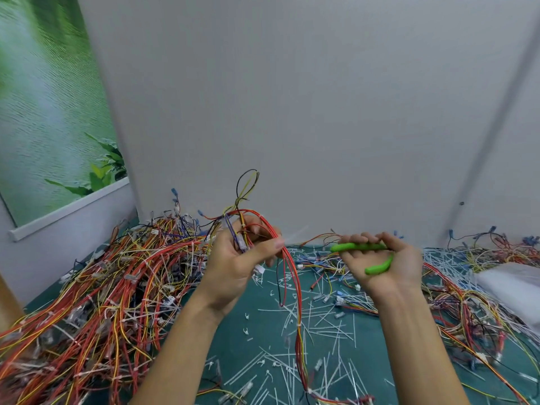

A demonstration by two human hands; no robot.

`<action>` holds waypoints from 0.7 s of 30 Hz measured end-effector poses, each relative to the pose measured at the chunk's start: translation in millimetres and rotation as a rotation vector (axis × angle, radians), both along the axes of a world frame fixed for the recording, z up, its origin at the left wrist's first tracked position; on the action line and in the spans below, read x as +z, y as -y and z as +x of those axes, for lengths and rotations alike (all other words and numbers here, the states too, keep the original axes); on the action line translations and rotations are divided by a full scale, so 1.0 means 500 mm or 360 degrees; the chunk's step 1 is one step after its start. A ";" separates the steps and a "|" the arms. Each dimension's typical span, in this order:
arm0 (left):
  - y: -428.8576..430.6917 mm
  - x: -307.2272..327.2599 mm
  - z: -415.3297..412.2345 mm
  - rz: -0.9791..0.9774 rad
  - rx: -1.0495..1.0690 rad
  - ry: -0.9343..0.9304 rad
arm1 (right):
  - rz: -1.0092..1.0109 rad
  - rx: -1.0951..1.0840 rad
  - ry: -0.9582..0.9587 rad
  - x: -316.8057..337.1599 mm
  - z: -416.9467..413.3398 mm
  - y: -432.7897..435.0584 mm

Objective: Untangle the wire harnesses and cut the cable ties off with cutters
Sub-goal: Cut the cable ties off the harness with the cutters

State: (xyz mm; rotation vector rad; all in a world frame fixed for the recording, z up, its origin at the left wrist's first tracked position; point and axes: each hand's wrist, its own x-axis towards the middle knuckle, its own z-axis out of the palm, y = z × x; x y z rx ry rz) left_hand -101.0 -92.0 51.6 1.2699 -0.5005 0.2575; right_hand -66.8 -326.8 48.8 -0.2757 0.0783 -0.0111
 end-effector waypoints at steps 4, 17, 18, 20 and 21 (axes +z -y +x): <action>0.004 -0.002 0.004 -0.0017 0.0033 -0.0066 | 0.0054 0.0202 0.0000 -0.008 -0.001 -0.026; -0.028 0.007 0.010 -0.0076 0.0228 -0.0052 | -0.1528 0.0974 0.0589 0.002 -0.045 -0.056; -0.031 0.009 0.010 -0.0076 0.0241 -0.0037 | -0.1688 0.0909 0.0621 -0.001 -0.045 -0.049; -0.037 0.012 0.010 -0.0108 0.0268 -0.0017 | -0.1750 0.0913 0.0669 -0.006 -0.041 -0.025; -0.039 0.013 0.011 -0.0125 0.0282 -0.0012 | -0.1716 0.0980 0.0675 0.000 -0.038 -0.018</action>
